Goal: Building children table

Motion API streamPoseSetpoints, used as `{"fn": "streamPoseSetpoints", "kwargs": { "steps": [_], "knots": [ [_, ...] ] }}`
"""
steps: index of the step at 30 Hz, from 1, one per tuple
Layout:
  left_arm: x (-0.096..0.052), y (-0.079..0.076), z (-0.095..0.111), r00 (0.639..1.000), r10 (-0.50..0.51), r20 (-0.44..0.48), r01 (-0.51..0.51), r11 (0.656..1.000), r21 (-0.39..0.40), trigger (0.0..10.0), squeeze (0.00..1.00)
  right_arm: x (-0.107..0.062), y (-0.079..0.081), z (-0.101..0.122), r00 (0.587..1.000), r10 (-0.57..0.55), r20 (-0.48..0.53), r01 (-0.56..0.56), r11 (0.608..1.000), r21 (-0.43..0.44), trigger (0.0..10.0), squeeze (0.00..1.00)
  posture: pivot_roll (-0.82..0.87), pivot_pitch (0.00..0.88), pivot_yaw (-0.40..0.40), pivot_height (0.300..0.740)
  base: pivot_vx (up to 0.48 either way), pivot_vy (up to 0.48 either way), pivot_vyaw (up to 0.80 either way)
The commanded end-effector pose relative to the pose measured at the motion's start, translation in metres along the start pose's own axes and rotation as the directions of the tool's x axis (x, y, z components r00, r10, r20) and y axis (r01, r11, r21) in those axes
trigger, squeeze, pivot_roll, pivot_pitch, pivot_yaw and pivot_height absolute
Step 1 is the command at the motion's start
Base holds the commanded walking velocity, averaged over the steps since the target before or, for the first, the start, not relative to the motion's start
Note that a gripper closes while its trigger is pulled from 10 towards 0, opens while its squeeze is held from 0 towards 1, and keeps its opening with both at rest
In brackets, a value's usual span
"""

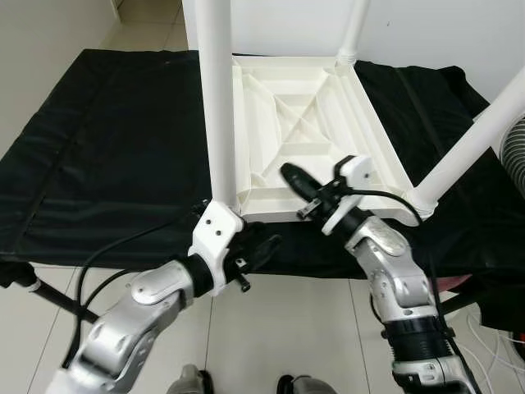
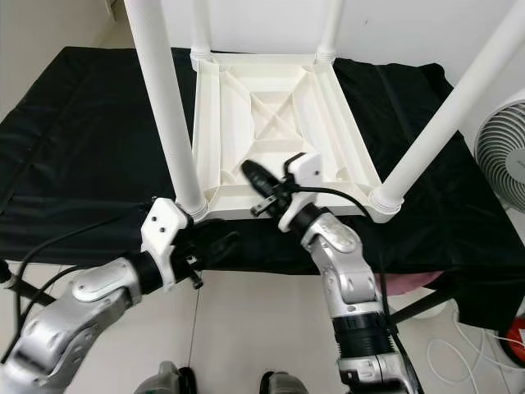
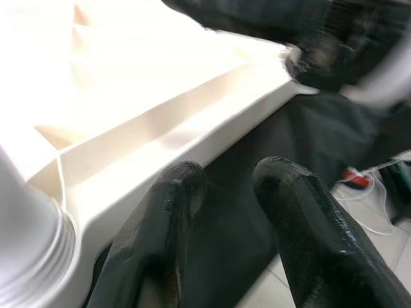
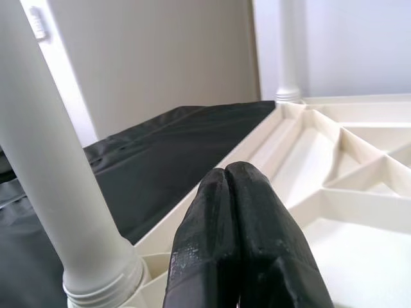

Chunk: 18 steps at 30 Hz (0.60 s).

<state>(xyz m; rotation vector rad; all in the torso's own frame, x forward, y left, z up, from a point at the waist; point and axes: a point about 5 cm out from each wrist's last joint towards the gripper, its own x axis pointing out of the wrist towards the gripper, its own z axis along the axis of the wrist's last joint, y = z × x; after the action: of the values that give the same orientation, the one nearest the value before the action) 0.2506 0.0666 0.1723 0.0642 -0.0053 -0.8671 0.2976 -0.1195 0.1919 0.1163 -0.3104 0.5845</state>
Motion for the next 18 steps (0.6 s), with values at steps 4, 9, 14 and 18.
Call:
{"fn": "streamPoseSetpoints", "kwargs": {
  "steps": [4, 9, 14, 18],
  "knots": [
    [0.016, 0.003, -0.003, 0.998, 0.057, -0.001, -0.057, 0.998, 0.021, 10.0, 0.0, -0.008, -0.009, 0.002, 0.99, -0.141, 0.019, 0.142, 0.989, -0.041, 10.0, 0.0, -0.08, 0.121, 0.012, 0.74, 0.0, 0.0, 0.0],
    [0.042, 0.005, 0.001, 0.997, 0.079, 0.005, -0.079, 0.997, 0.001, 10.0, 0.0, -0.016, -0.015, -0.007, 0.964, -0.266, -0.017, 0.265, 0.962, -0.068, 10.0, 0.0, -0.09, 0.116, 0.016, 0.74, 0.0, 0.0, 0.0],
    [0.058, 0.001, 0.008, 0.998, 0.065, 0.022, -0.065, 0.998, 0.002, 10.0, 0.0, -0.019, -0.017, -0.013, 0.948, -0.317, -0.037, 0.314, 0.947, -0.068, 10.0, 0.0, -0.1, 0.127, 0.02, 0.74, 0.0, 0.0, 0.0],
    [0.067, -0.001, 0.01, 0.999, 0.042, 0.028, -0.043, 0.999, 0.021, 10.0, 0.0, -0.026, -0.026, -0.013, 0.923, -0.382, -0.033, 0.38, 0.923, -0.064, 10.0, 0.0, -0.1, 0.129, 0.022, 0.74, 0.0, 0.0, 0.0]
  ]
}}
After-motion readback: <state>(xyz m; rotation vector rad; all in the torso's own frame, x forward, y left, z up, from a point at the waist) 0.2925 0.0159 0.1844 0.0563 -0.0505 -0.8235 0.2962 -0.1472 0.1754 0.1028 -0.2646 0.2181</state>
